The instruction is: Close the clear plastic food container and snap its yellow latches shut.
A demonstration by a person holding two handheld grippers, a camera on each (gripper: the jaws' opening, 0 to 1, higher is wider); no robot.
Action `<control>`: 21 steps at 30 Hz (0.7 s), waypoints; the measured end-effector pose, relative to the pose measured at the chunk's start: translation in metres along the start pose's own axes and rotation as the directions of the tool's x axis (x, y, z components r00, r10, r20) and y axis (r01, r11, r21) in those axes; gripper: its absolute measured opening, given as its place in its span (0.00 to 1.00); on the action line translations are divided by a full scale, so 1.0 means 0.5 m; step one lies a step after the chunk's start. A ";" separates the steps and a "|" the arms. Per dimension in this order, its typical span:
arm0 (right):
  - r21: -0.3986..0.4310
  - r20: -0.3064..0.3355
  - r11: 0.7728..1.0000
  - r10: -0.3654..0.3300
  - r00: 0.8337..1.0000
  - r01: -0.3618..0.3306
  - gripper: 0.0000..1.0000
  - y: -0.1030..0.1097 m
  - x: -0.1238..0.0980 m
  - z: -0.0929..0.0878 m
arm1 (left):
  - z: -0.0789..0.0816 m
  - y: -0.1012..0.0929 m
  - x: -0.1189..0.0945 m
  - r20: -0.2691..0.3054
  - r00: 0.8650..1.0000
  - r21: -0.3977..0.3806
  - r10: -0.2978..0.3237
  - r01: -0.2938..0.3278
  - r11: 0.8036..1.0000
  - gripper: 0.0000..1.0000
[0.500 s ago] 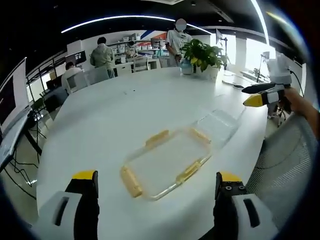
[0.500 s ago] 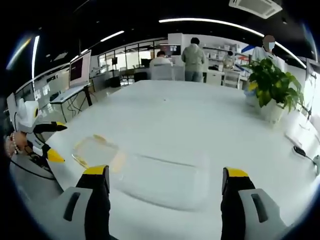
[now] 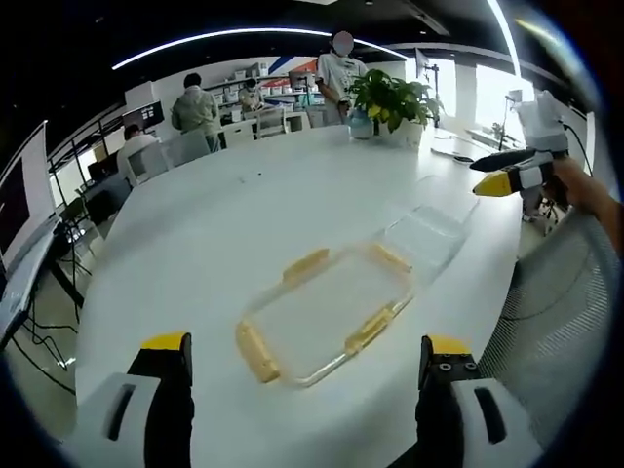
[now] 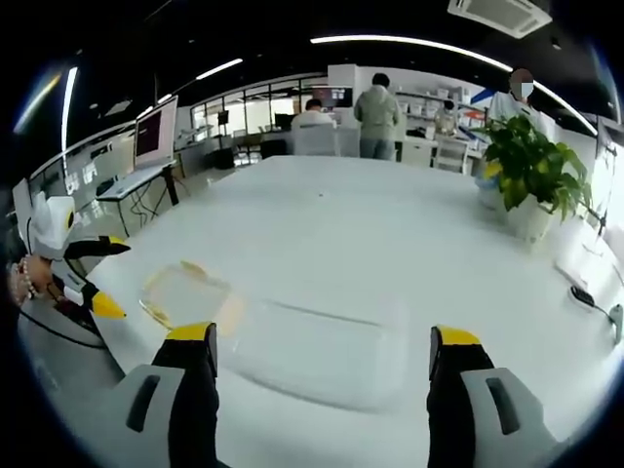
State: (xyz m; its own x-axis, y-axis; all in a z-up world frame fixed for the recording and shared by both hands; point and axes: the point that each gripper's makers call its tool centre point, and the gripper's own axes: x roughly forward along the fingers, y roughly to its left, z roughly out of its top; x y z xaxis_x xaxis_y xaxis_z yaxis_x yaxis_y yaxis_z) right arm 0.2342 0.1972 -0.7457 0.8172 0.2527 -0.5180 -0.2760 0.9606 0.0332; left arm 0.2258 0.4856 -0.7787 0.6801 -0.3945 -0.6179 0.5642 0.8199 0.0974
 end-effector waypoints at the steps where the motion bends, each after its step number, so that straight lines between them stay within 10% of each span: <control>1: -0.003 -0.002 1.000 -0.001 1.000 0.001 0.87 -0.001 0.000 -0.001 | 0.000 0.000 0.000 -0.001 1.000 0.000 -0.002 0.002 1.000 0.95; 21: -0.010 -0.018 1.000 -0.004 1.000 0.004 0.86 -0.002 0.001 -0.007 | -0.004 -0.004 0.001 -0.014 1.000 0.002 -0.014 0.014 1.000 0.94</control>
State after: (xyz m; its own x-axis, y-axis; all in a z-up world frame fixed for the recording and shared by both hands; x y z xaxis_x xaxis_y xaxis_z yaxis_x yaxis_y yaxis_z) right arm 0.2331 0.1958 -0.7490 0.8092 0.2464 -0.5334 -0.2773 0.9605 0.0229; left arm 0.2242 0.4847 -0.7811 0.6658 -0.3998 -0.6299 0.5743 0.8136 0.0907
